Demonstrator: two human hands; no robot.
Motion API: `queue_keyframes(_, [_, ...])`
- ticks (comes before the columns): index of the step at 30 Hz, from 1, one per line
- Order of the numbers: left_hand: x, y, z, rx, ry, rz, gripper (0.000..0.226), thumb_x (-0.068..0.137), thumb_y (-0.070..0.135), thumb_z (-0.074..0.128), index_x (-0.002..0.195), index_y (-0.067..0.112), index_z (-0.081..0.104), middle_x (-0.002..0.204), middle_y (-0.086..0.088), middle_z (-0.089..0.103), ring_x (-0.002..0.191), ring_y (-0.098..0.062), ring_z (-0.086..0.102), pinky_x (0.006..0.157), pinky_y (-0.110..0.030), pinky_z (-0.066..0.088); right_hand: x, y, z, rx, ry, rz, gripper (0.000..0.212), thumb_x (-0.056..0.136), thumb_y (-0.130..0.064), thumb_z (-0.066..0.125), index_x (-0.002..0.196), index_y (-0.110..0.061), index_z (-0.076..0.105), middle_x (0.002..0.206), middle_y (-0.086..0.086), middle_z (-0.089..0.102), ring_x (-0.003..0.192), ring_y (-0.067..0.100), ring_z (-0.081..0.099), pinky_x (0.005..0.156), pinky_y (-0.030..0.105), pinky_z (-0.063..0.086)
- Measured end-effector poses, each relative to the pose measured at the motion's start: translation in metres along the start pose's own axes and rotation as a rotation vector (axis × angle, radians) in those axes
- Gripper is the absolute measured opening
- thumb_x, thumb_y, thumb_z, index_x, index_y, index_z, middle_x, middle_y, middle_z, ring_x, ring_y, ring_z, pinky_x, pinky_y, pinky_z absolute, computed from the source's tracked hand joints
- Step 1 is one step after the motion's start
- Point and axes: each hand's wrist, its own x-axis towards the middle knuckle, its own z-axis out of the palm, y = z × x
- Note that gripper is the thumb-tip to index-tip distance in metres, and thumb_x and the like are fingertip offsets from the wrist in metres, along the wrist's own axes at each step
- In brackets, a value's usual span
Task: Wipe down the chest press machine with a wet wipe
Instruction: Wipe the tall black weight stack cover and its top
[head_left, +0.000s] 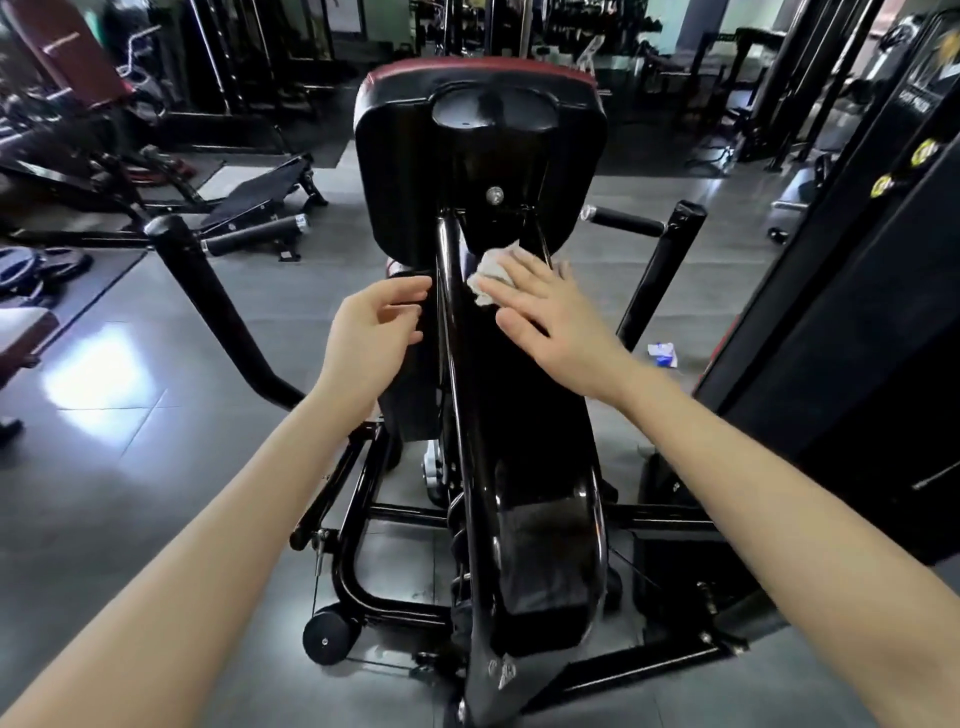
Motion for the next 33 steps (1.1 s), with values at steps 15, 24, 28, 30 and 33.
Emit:
queue_keyframes(15, [-0.049, -0.017, 0.008, 0.448, -0.157, 0.277, 0.038, 0.088, 0.029, 0.062, 0.124, 0.039, 0.055, 0.139, 0.021, 0.044, 0.124, -0.001, 0.046, 0.102, -0.03, 0.043, -0.087, -0.011, 0.011, 0.12, 0.08, -0.196, 0.038, 0.095, -0.033, 0.048, 0.129, -0.021, 0.059, 0.146, -0.002, 0.042, 0.143, 0.02, 0.024, 0.111, 0.063, 0.012])
queue_keyframes(24, [-0.062, -0.016, 0.008, 0.641, -0.16, 0.545, 0.027, 0.085, 0.041, 0.056, 0.104, 0.029, 0.071, 0.127, 0.005, 0.057, 0.12, -0.017, 0.048, 0.101, -0.039, 0.04, -0.215, -0.005, 0.048, -0.302, 0.014, -0.507, 0.034, 0.095, -0.031, 0.049, 0.129, -0.025, 0.052, 0.15, -0.007, 0.033, 0.142, 0.016, 0.026, 0.114, 0.059, 0.007])
queue_keyframes(28, [-0.058, -0.007, 0.005, 0.708, -0.235, 0.631, 0.031, 0.082, 0.045, 0.055, 0.099, 0.026, 0.073, 0.125, 0.003, 0.059, 0.119, -0.018, 0.049, 0.101, -0.036, 0.039, -0.161, -0.043, 0.041, -0.254, 0.213, -0.175, 0.041, 0.098, -0.034, 0.04, 0.137, -0.023, 0.049, 0.149, 0.001, 0.038, 0.141, 0.024, 0.029, 0.113, 0.061, 0.007])
queue_keyframes(30, [-0.056, -0.005, 0.003, 0.744, -0.274, 0.703, 0.029, 0.084, 0.04, 0.054, 0.098, 0.023, 0.074, 0.121, 0.002, 0.063, 0.119, -0.019, 0.051, 0.1, -0.033, 0.038, -0.165, -0.06, 0.053, -0.264, 0.253, -0.098, 0.043, 0.099, -0.033, 0.038, 0.139, -0.022, 0.045, 0.151, 0.003, 0.035, 0.142, 0.027, 0.026, 0.114, 0.06, 0.008])
queue_keyframes(33, [-0.061, -0.012, 0.0, 0.771, -0.338, 0.898, 0.024, 0.087, 0.024, 0.053, 0.095, 0.017, 0.074, 0.111, 0.0, 0.068, 0.113, -0.02, 0.058, 0.095, -0.036, 0.045, -0.22, -0.068, 0.085, -0.357, 0.182, -0.112, 0.045, 0.101, -0.034, 0.032, 0.144, -0.022, 0.033, 0.156, 0.0, 0.021, 0.145, 0.024, 0.016, 0.113, 0.06, 0.013])
